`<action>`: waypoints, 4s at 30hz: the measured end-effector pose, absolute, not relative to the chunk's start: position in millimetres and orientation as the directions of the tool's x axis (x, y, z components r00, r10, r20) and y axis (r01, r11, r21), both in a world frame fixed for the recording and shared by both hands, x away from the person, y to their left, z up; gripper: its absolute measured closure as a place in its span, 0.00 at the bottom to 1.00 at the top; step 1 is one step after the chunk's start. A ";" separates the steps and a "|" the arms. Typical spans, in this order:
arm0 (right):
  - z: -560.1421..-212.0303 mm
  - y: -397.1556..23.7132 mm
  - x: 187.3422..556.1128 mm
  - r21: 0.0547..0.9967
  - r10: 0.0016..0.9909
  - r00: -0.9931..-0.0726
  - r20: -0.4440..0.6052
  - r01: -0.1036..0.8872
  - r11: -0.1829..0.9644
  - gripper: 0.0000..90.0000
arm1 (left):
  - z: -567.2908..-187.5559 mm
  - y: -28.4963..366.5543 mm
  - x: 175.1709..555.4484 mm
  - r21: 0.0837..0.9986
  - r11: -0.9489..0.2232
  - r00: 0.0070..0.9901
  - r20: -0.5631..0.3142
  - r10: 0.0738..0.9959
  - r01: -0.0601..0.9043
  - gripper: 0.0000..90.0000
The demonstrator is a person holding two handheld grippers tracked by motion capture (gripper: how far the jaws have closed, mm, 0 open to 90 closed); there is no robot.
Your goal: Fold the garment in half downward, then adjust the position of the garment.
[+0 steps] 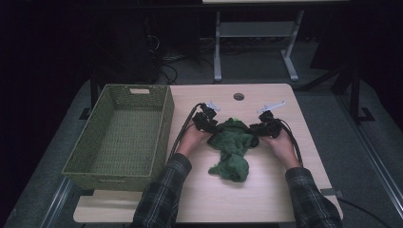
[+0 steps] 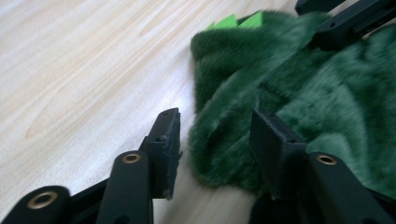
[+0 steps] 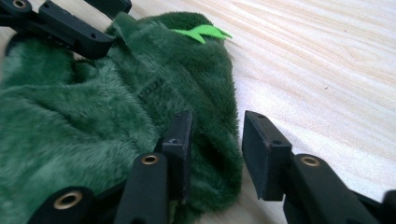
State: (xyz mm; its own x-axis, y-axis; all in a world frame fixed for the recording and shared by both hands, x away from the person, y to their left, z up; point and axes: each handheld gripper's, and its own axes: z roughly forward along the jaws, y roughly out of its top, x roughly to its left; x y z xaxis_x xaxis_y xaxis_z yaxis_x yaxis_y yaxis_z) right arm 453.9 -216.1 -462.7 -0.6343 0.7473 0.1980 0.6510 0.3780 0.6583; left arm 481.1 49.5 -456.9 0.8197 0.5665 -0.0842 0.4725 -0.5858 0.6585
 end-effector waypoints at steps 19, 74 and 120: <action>-446.4 -213.9 454.6 0.661 0.777 -0.605 0.171 0.656 0.366 0.98 | -433.1 46.9 479.3 0.697 -0.551 0.817 -0.089 0.569 0.459 0.97; -424.6 -205.7 305.0 0.763 0.615 -0.787 0.056 0.431 0.482 0.97 | -421.8 75.0 333.5 0.783 -0.566 0.921 -0.022 0.389 0.258 0.96; -422.2 -224.6 281.0 0.790 0.589 -0.797 0.137 0.446 0.420 0.98 | -418.1 74.2 309.3 0.783 -0.576 0.938 -0.028 0.346 0.235 0.91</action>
State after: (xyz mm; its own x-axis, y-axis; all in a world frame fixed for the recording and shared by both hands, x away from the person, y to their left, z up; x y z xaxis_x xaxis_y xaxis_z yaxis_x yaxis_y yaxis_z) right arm 281.0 -224.6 -422.2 -0.7967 0.5886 0.1372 0.4464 0.4202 0.7901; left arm 309.3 74.2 -418.1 0.9379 0.3457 -0.0276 0.2355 -0.5762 0.7826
